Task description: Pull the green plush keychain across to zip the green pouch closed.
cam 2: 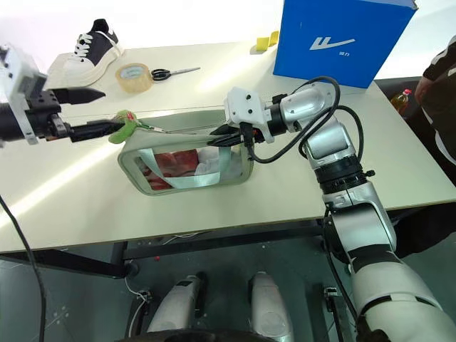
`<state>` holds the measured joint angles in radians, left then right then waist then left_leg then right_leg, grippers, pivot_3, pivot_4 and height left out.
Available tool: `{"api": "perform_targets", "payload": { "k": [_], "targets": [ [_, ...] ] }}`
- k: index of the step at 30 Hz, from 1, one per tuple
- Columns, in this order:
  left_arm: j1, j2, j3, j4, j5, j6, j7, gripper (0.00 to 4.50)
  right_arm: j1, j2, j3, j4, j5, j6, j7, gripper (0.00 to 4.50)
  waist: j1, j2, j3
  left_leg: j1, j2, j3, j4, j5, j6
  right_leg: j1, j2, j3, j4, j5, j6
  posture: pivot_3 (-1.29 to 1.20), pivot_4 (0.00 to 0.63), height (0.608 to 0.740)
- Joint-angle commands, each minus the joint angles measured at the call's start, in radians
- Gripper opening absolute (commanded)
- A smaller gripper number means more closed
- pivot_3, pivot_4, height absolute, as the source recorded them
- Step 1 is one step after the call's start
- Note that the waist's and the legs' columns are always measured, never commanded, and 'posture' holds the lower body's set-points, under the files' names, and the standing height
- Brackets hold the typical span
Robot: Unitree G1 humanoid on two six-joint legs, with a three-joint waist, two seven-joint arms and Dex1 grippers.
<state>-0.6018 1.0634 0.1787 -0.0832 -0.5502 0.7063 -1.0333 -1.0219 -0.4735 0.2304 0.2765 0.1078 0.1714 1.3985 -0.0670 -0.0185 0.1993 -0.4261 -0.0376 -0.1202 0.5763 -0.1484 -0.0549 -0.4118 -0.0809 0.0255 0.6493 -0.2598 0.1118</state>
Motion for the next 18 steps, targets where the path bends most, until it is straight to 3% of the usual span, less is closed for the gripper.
{"api": "perform_targets", "payload": {
  "k": [1,7,8,10,15,17,18],
  "targets": [
    [0.002,0.000,-0.015,0.001,0.032,-0.039,-0.011,4.50,-0.001,-0.011,-0.021,-0.088,0.033,0.048,-0.030,0.04,0.001,0.000,0.000,0.000,0.000,0.000,0.000,0.000,0.000,0.000,0.000,0.000,0.000,0.000,0.000,0.00,0.150,0.740],
    [-0.011,-0.009,-0.047,0.041,0.070,-0.072,-0.028,4.50,0.010,-0.017,-0.024,-0.147,0.046,0.099,-0.049,0.04,0.003,0.000,0.000,0.000,0.000,0.000,0.000,0.000,0.000,0.000,0.000,0.000,0.000,0.000,0.000,0.00,0.150,0.740],
    [-0.015,-0.014,-0.054,0.051,0.078,-0.081,-0.028,4.25,0.009,-0.017,-0.024,-0.150,0.047,0.102,-0.052,0.00,0.003,0.000,0.000,0.000,0.000,0.000,0.000,0.000,0.000,0.000,0.000,0.000,0.000,0.000,0.000,0.00,0.150,0.740],
    [-0.024,-0.025,-0.060,0.063,0.083,-0.086,-0.031,3.68,0.008,-0.018,-0.024,-0.155,0.048,0.107,-0.057,0.00,0.004,0.000,0.000,0.000,0.000,0.000,0.000,0.000,0.000,0.000,0.000,0.000,0.000,0.000,0.000,0.00,0.150,0.740],
    [-0.040,-0.041,-0.070,0.085,0.104,-0.107,-0.040,0.93,0.008,-0.022,-0.023,-0.155,0.051,0.111,-0.063,0.00,0.004,0.000,0.000,0.000,0.000,0.000,0.000,0.000,0.000,0.000,0.000,0.000,0.000,0.000,0.000,0.00,0.150,0.740],
    [-0.049,-0.045,-0.072,0.090,0.109,-0.113,-0.040,0.02,0.008,-0.024,-0.022,-0.154,0.052,0.111,-0.065,0.00,0.004,0.000,0.000,0.000,0.000,0.000,0.000,0.000,0.000,0.000,0.000,0.000,0.000,0.000,0.000,0.00,0.150,0.740],
    [-0.056,-0.050,-0.072,0.094,0.114,-0.118,-0.038,0.02,0.008,-0.024,-0.022,-0.155,0.053,0.112,-0.065,0.00,0.004,0.000,0.000,0.000,0.000,0.000,0.000,0.000,0.000,0.000,0.000,0.000,0.000,0.000,0.000,0.00,0.150,0.740]
  ]
}}
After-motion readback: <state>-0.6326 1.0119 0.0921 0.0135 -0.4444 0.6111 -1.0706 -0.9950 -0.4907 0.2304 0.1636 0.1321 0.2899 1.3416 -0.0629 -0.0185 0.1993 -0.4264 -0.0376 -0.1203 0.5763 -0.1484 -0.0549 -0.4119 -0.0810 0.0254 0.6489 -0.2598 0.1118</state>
